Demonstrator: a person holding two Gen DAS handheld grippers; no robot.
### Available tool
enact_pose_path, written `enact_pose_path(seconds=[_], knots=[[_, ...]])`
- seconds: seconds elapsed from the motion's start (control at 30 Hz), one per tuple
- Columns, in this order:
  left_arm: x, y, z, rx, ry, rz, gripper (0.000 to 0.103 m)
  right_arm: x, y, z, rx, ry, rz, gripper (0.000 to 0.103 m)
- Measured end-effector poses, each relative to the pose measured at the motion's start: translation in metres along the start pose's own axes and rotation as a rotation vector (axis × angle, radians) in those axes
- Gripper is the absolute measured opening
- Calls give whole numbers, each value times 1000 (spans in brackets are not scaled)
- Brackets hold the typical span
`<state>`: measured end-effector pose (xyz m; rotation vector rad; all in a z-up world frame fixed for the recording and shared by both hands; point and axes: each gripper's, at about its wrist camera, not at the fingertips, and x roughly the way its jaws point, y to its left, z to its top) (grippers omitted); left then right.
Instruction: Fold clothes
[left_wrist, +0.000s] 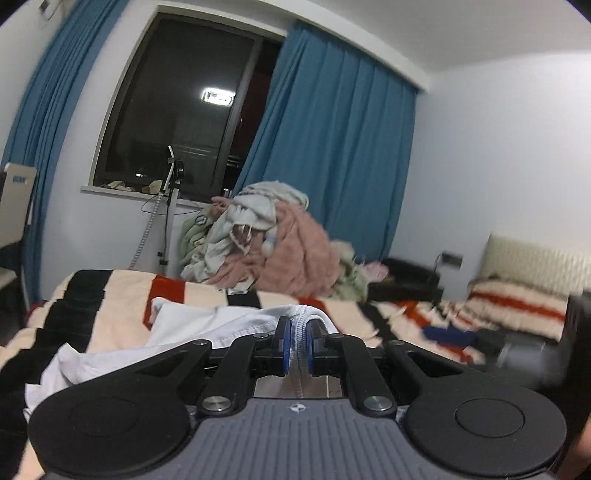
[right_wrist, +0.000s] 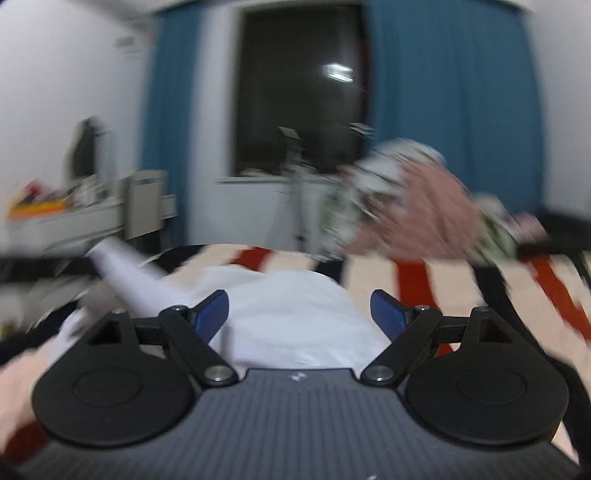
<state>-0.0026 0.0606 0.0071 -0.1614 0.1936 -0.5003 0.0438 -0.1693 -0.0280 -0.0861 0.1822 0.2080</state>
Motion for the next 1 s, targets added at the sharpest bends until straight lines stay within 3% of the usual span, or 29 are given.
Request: enact_pose_path(seconds=[0.1, 0.23, 0.3, 0.43, 0.53, 0.77, 0.87, 1.0], knots=[[-1, -4, 1, -2, -8, -22, 9, -3, 28, 2, -142, -44, 72, 85], [1, -15, -3, 38, -2, -10, 9, 13, 50, -2, -248, -14, -23, 85], [3, -16, -5, 43, -1, -3, 9, 20, 41, 3, -200, -11, -87, 85], [11, -23, -13, 43, 16, 10, 9, 21, -8, 20, 69, 37, -160, 85], [15, -24, -17, 15, 24, 6, 8, 19, -39, 22, 224, 123, -180, 85], [5, -20, -14, -24, -7, 1, 7, 29, -79, -11, 392, 331, -292, 86], [1, -21, -12, -27, -22, -2, 7, 19, -87, -5, 442, 320, -269, 86], [-6, -24, -8, -40, -57, -23, 7, 0, -94, 11, 385, 252, -269, 88]])
